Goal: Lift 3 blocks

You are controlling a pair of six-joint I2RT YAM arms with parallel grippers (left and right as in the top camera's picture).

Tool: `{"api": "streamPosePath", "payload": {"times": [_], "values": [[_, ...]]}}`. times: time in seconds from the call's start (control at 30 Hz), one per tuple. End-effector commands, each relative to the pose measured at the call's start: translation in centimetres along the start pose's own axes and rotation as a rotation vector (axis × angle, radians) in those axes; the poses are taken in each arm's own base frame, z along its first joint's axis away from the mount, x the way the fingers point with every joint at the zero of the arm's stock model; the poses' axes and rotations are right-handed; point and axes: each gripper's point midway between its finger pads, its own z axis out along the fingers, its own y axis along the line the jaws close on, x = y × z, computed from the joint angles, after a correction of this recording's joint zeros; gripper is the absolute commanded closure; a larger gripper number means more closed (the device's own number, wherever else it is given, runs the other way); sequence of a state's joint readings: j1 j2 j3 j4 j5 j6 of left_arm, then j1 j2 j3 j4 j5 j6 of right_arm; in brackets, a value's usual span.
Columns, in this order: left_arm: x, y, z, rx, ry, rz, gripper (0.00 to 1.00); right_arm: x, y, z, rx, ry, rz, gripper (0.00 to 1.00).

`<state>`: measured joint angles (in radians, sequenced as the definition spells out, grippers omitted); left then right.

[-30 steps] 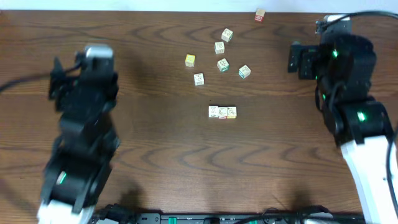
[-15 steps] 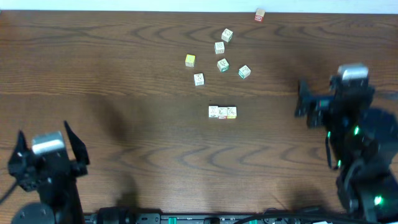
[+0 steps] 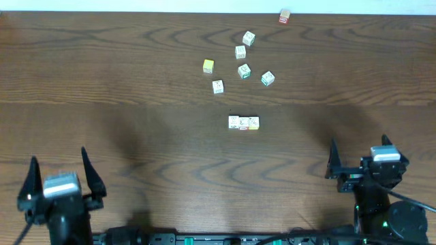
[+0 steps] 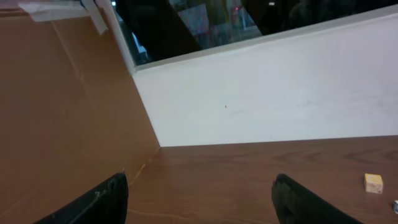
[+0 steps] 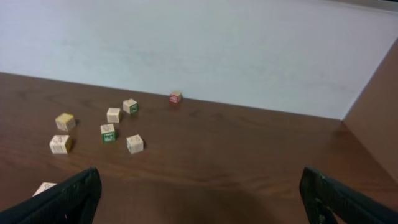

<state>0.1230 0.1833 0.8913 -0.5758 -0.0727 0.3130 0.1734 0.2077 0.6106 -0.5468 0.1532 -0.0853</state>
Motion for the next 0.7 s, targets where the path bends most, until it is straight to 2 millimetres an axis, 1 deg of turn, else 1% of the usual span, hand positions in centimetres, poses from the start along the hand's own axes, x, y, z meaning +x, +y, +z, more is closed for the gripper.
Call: {"api": "streamPosePath", "payload": {"times": [0.0,0.13,0.23,0.33,0.43,0.57,0.67], "values": [[0.4,-0.4,-2.3,0.027,-0.033,-0.011,0.25,0.6,-0.2,-0.4,0.013,-0.010,-0.037,0.01],[-0.7,-2.4,-4.6,0.157,-0.136,-0.014,0.25,2.0,-0.5,-0.6,0.028,0.030,-0.062,0.01],[-0.4,-3.2,-4.8,0.209,-0.130,-0.014,0.25,3.0,-0.6,-0.6,0.031,0.071,-0.067,0.01],[0.0,-3.4,-4.8,0.227,-0.119,0.002,0.25,5.3,-0.4,-0.4,0.024,0.148,-0.078,0.01],[0.0,-3.5,-4.9,0.236,-0.121,0.001,0.25,7.5,-0.1,0.3,0.017,0.201,-0.084,0.01],[0.2,-3.7,-4.9,0.246,-0.113,0.000,0.25,11.2,0.3,1.2,0.007,0.286,-0.096,0.01],[0.2,-3.7,-4.9,0.247,-0.113,0.000,0.25,13.1,0.7,1.5,-0.010,0.329,-0.100,0.01]]}}
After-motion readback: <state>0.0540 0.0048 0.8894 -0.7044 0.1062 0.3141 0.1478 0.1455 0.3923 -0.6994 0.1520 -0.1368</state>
